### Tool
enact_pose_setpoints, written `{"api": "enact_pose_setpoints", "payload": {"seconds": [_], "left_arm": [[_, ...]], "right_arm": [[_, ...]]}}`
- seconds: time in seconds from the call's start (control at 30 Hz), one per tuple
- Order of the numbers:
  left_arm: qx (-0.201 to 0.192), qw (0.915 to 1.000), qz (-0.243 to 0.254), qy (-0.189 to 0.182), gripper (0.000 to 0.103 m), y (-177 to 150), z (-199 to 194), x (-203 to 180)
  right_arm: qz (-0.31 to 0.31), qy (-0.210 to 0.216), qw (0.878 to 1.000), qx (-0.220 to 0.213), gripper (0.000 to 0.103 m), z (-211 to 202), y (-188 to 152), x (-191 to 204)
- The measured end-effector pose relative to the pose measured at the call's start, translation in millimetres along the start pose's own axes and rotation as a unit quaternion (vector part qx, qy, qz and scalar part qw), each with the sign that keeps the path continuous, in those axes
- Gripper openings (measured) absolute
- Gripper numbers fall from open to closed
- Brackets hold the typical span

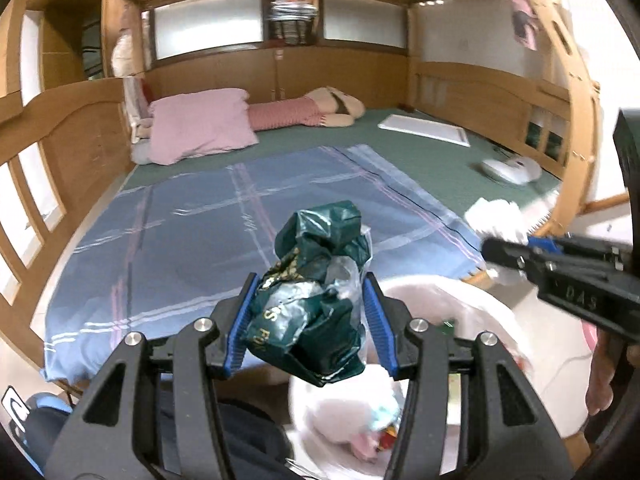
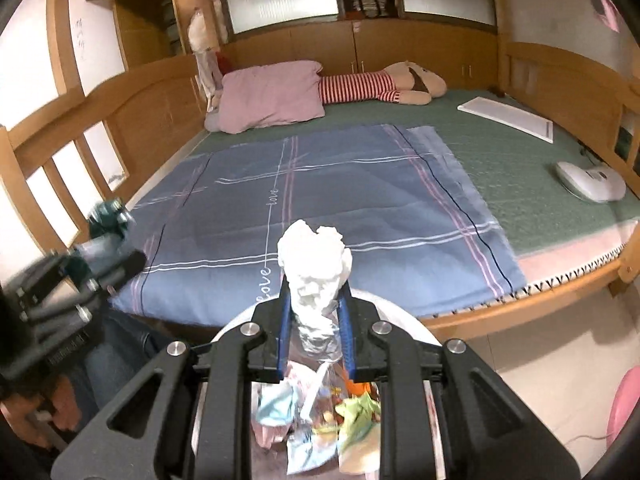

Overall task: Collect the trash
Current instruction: 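Carry green bag and white tissue over the bin and release both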

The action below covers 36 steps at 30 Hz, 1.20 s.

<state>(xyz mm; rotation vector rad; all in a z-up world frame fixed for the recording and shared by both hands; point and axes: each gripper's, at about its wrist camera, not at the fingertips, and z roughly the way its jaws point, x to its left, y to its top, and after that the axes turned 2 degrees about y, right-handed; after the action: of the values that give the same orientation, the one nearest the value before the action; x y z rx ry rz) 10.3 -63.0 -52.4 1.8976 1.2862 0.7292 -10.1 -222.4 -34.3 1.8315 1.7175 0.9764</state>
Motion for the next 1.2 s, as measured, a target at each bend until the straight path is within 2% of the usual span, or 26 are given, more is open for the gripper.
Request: {"api": "enact_pose_setpoints", "payload": {"seconds": [0.27,1.2], "left_arm": [[0.008,0.9999,0.014,0.002,0.052,-10.8,-3.4,-20.7],[0.071,0.9972,0.012,-0.021,0.053,-18.2,29.8,-16.7]], "right_arm": [[0.016,-0.004,1.000,0.021,0.022,-18.8,-17.5,-20.3],[0.012,-0.003,0.996,0.086,0.022,5.4,-44.6,-15.0]]}}
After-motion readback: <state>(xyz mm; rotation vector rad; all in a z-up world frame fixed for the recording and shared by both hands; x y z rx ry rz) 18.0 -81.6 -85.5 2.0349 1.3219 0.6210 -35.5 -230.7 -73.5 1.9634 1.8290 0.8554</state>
